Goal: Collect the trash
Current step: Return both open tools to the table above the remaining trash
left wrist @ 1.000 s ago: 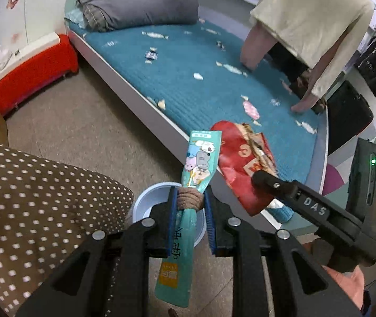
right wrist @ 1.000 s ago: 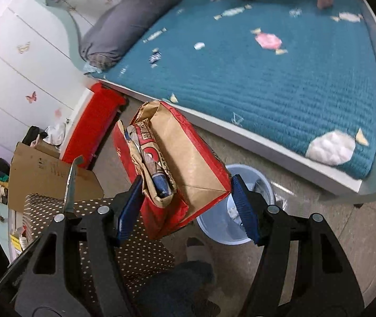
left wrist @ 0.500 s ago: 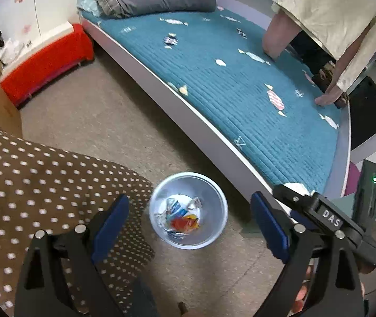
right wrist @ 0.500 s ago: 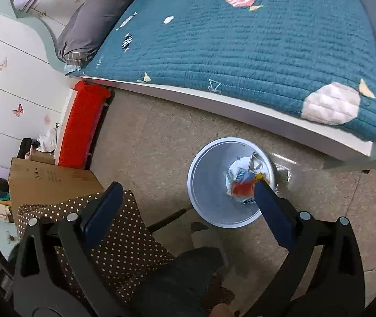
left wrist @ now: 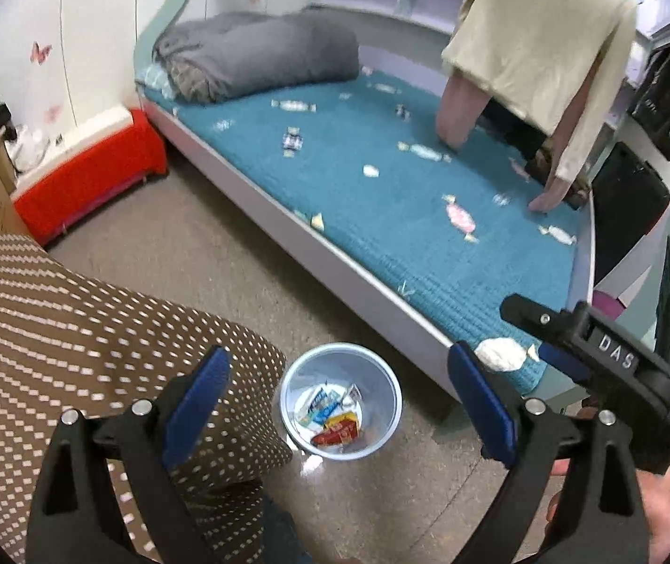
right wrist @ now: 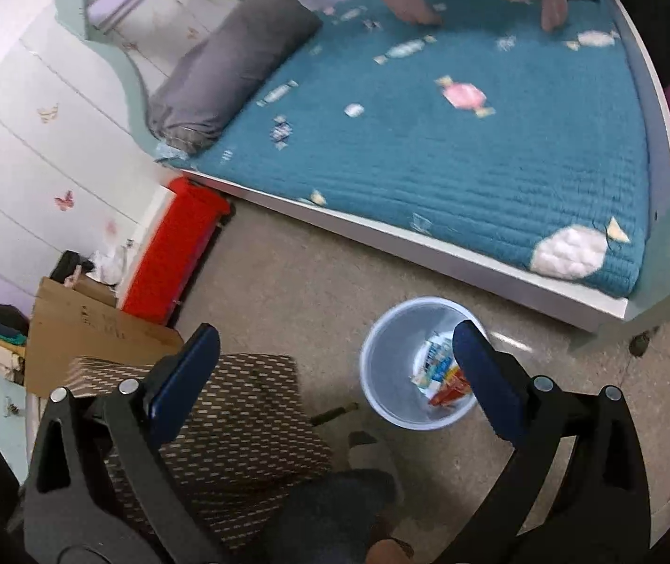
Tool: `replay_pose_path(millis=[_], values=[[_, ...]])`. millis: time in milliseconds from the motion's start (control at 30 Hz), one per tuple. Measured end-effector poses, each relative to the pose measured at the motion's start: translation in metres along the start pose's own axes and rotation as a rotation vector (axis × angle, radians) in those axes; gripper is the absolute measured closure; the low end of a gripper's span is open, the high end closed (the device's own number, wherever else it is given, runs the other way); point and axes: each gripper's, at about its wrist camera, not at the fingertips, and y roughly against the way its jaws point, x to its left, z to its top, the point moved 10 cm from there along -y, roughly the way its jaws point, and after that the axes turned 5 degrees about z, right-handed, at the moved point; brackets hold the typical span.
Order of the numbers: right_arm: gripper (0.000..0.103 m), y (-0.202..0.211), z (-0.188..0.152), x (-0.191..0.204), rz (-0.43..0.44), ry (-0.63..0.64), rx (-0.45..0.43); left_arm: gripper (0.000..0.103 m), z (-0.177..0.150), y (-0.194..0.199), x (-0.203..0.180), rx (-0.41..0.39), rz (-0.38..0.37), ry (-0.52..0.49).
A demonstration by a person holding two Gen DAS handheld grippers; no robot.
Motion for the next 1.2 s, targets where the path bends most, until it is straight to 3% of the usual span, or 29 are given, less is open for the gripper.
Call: replay_pose_path(millis=[200, 633, 867, 1200], values=[[0.006, 0.030, 0.004, 0.060, 0.069, 0.072, -0.042, 0.009, 0.005, 0.044, 0.011, -0.056, -0.047, 0.008], [0.006, 0.067, -0.040, 0.197, 0.239, 0.283, -0.026, 0.009, -0.008, 0.145, 0.111, -0.223, 0.094, 0.080], [0.006, 0.072, -0.086, 0.269, 0.343, 0.424, 0.026, 0.009, -0.031, 0.183, 0.182, -0.254, 0.192, 0.154], [0.006, 0.062, -0.185, 0.346, 0.447, 0.697, 0.140, 0.009, -0.086, 0.236, 0.279, -0.292, 0.335, 0.287]])
